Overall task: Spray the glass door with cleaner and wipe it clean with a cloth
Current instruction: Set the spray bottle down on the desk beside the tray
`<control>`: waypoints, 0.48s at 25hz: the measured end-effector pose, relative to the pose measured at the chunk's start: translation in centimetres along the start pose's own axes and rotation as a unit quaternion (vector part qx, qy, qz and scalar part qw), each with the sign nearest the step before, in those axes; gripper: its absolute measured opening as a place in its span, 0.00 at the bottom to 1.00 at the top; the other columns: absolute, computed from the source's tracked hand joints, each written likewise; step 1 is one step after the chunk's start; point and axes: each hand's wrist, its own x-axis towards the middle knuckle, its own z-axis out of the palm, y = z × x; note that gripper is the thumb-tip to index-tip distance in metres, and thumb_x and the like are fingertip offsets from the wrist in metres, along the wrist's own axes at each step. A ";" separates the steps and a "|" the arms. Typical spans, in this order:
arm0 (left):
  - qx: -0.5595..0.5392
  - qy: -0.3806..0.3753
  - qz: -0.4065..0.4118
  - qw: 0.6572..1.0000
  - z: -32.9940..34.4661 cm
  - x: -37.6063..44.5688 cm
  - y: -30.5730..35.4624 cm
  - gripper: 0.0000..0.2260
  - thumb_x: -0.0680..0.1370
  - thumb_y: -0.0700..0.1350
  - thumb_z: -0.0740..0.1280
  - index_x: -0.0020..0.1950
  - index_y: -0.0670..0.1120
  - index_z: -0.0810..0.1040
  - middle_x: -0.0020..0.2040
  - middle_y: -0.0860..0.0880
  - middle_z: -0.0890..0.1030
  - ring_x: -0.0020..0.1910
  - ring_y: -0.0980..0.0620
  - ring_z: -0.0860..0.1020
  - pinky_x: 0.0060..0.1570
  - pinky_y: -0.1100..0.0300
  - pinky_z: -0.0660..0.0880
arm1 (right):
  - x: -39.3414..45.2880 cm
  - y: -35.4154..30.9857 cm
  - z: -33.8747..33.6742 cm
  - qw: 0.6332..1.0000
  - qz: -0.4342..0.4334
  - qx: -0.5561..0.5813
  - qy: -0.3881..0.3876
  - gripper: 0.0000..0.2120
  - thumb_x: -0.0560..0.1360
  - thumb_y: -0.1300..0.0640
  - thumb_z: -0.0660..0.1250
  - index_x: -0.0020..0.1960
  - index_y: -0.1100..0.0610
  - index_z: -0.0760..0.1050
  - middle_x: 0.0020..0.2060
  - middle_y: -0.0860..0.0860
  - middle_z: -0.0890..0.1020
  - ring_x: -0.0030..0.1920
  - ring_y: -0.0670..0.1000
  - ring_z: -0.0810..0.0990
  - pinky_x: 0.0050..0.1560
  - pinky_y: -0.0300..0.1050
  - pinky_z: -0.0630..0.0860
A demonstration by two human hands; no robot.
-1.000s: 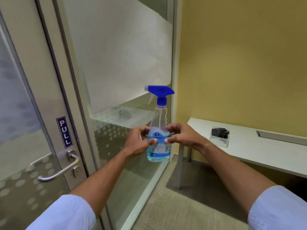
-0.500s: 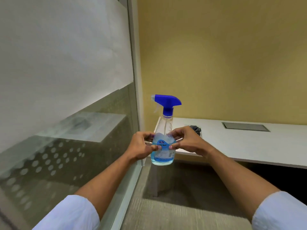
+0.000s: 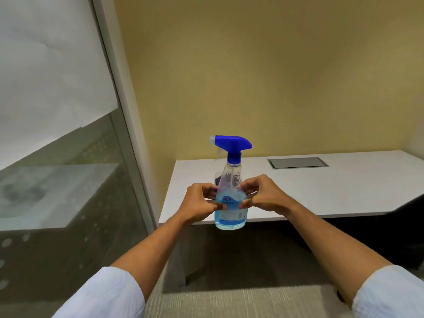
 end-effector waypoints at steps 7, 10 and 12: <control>-0.001 -0.021 -0.012 1.000 8.3 12.4 -0.9 0.17 0.68 0.40 0.77 0.55 0.47 0.80 0.52 0.51 0.83 0.51 0.51 0.82 0.46 0.63 0.80 | 6.9 9.2 -8.1 1.000 0.019 -0.015 0.009 0.16 0.64 0.63 0.78 0.51 0.57 0.82 0.47 0.50 0.84 0.49 0.50 0.83 0.46 0.42 0.83; 0.004 -0.023 -0.025 0.999 11.3 17.1 -1.5 0.19 0.67 0.42 0.79 0.56 0.46 0.79 0.53 0.51 0.82 0.52 0.50 0.82 0.50 0.59 0.81 | 9.8 12.5 -11.3 0.999 0.029 -0.027 0.007 0.17 0.65 0.64 0.78 0.53 0.58 0.82 0.48 0.50 0.84 0.49 0.50 0.83 0.43 0.38 0.82; 0.009 -0.024 -0.026 0.999 13.1 19.8 -2.0 0.18 0.67 0.43 0.79 0.55 0.46 0.79 0.52 0.52 0.82 0.50 0.51 0.82 0.50 0.59 0.81 | 11.5 14.7 -12.6 0.999 0.036 -0.039 0.009 0.18 0.65 0.63 0.78 0.54 0.58 0.82 0.48 0.50 0.84 0.48 0.49 0.82 0.42 0.36 0.81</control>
